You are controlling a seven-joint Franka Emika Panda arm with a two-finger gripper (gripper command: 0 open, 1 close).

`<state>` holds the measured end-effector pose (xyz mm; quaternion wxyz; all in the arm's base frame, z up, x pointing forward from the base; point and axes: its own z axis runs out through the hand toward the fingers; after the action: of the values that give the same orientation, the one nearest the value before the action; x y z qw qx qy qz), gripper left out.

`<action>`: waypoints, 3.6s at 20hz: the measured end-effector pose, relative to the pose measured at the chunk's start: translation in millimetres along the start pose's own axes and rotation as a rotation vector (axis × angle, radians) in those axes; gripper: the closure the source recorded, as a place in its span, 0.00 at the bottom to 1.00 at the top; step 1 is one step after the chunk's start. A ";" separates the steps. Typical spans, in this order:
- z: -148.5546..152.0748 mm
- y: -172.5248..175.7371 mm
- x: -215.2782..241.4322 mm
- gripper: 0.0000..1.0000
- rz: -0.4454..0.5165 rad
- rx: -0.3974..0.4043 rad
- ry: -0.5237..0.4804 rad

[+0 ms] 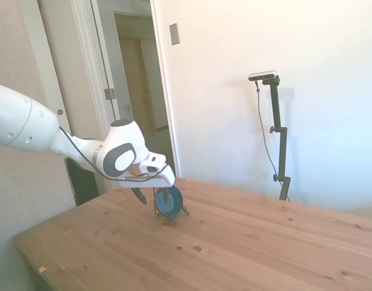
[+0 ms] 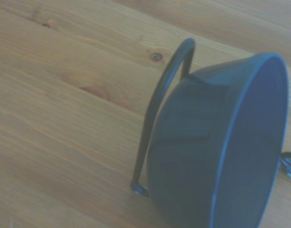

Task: Unload the bowl

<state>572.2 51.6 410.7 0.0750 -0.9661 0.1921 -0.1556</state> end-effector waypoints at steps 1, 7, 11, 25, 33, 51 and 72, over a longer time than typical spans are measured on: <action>5.2 -1.1 -0.4 0.00 -0.009 0.000 -0.003; 11.0 -3.1 1.0 0.00 -0.031 0.007 -0.011; 20.6 -1.7 4.1 0.00 -0.043 0.018 -0.036; 31.1 -4.5 13.8 1.00 -0.076 0.025 -0.074; 31.2 -4.8 13.5 1.00 -0.082 0.026 -0.076; 16.1 -19.9 16.7 1.00 -0.102 0.052 -0.053; -98.4 -0.9 -106.9 1.00 -0.047 -0.083 -0.026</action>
<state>446.2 86.2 474.3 0.0336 -0.9745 0.1748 -0.1366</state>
